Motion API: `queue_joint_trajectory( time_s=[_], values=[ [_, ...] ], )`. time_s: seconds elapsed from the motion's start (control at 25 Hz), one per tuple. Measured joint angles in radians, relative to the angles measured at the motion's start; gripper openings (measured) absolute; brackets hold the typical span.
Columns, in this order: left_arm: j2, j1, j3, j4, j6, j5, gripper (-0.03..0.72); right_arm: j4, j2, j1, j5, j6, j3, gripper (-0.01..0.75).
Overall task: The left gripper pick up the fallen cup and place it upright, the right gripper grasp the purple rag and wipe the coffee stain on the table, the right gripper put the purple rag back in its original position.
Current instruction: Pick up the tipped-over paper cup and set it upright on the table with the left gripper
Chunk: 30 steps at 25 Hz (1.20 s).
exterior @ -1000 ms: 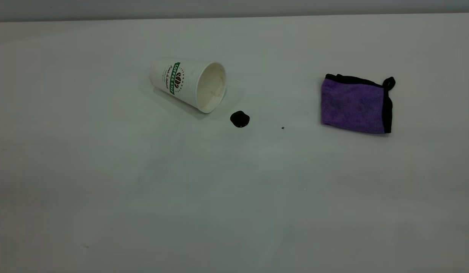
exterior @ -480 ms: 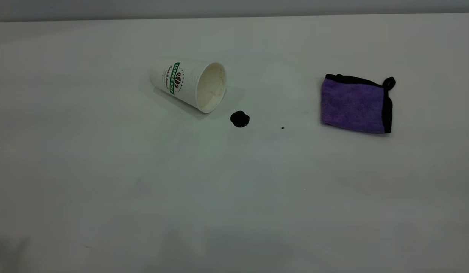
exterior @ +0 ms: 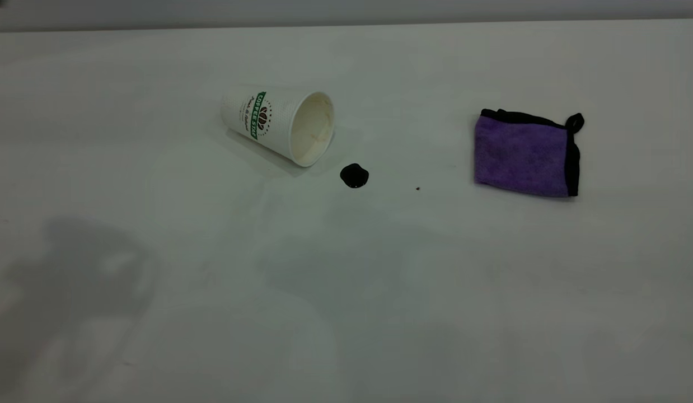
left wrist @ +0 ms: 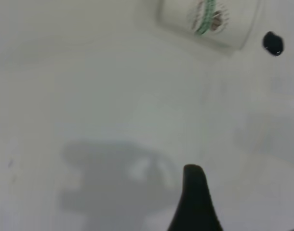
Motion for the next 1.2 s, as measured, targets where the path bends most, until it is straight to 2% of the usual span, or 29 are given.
queue_joint_trajectory(
  time_s=[0.2,0.36,0.6,0.84,1.04,1.2],
  values=[
    [0.169,-0.105,-0.048,0.027,-0.013,-0.101,0.591,0.000,0.000,0.000,0.000,0.000,0.000,0.239],
    [0.319,-0.185,-0.101,0.137,-0.100,-0.120,0.591,0.000,0.000,0.000,0.000,0.000,0.000,0.239],
    [0.561,-0.328,-0.264,0.422,-0.369,-0.100,0.591,0.000,0.000,0.000,0.000,0.000,0.000,0.239],
    [0.784,-0.434,-0.487,0.795,-0.753,-0.073,0.591,0.000,0.000,0.000,0.000,0.000,0.000,0.239],
    [0.943,-0.509,-0.642,1.093,-1.044,-0.002,0.591,0.000,0.000,0.000,0.000,0.000,0.000,0.239],
    [1.026,-0.548,-0.692,1.206,-1.171,0.045,0.591,0.000,0.000,0.000,0.000,0.000,0.000,0.239]
  ],
)
